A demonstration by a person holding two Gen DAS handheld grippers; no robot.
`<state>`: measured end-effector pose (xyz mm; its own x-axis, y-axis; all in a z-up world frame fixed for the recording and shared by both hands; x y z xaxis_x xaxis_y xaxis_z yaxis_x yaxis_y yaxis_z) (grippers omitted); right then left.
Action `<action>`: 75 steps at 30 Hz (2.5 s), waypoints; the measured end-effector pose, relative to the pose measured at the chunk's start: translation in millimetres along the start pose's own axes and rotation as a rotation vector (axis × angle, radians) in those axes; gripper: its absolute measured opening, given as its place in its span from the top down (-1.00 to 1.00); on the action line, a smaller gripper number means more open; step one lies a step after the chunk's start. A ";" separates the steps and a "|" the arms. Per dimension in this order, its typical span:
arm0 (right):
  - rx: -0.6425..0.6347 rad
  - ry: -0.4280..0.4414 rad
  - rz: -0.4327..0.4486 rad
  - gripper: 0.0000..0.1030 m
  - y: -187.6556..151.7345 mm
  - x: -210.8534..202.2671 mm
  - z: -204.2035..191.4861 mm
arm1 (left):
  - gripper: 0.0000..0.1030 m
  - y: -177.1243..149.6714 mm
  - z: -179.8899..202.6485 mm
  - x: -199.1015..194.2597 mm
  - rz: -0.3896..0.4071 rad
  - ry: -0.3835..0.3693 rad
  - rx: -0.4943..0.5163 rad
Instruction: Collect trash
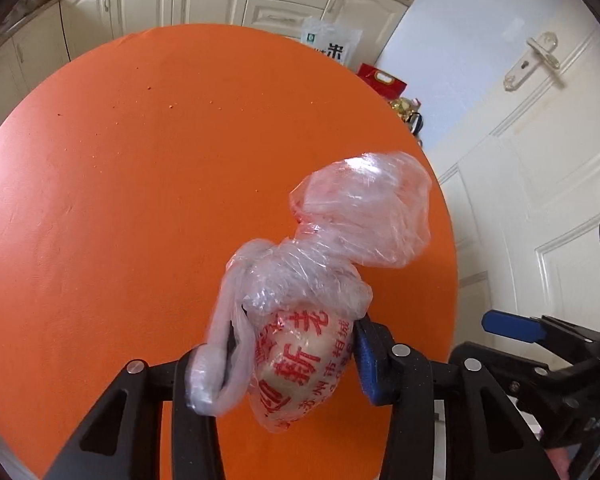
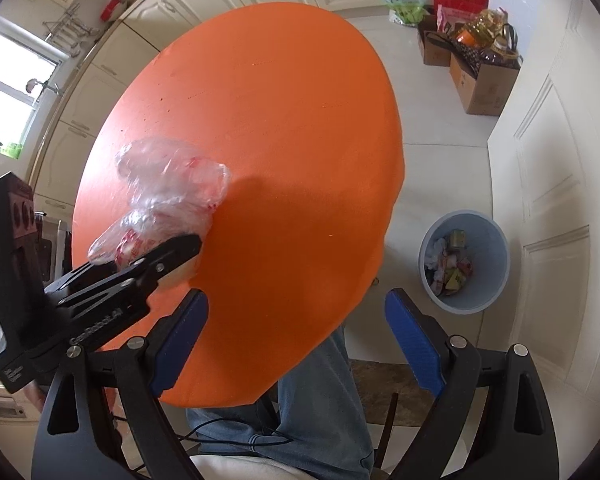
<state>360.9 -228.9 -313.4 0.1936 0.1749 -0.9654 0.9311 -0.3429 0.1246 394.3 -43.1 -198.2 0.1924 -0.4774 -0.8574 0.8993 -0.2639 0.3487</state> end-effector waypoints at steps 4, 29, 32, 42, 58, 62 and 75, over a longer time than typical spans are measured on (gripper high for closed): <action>0.009 -0.001 0.011 -0.78 1.5 -2.8 6.0 | 0.26 2.0 -5.3 -7.9 0.047 0.097 0.042; 0.255 -0.264 0.139 -0.78 -42.7 -68.7 140.7 | 0.26 -28.1 127.7 4.9 -0.013 -0.016 0.339; 0.323 -0.332 0.155 -0.78 -51.8 -76.0 174.2 | 0.26 -32.5 154.2 26.5 -0.058 -0.053 0.390; 0.502 -0.429 0.137 -0.78 -76.3 -77.0 257.4 | 0.26 -28.3 223.5 106.8 -0.197 -0.084 0.499; 0.567 -0.438 0.100 -0.78 -90.5 -57.2 280.3 | -0.14 9.0 272.0 210.4 -0.295 0.014 0.462; 0.561 -0.438 0.105 -0.78 -92.1 -56.2 278.8 | -0.15 4.6 272.1 202.2 -0.270 0.033 0.466; 0.524 -0.450 0.196 -0.78 -88.7 -79.4 266.2 | -0.15 -12.8 264.0 164.5 -0.203 0.066 0.445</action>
<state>180.6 -458.1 -308.8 0.0904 -0.2940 -0.9515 0.5996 -0.7468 0.2877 310.7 -339.6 -243.8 0.0674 -0.3290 -0.9419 0.6692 -0.6853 0.2873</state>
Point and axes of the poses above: each gripper's, at about its wrist camera, not at the fingertips, and x roughly the way its jaws point, z to its right, y to its top, the point moved 5 cm from there along x, roughly the way its jaws point, and after that the axes turned 7 degrees about -y, right-handed, at the moved point
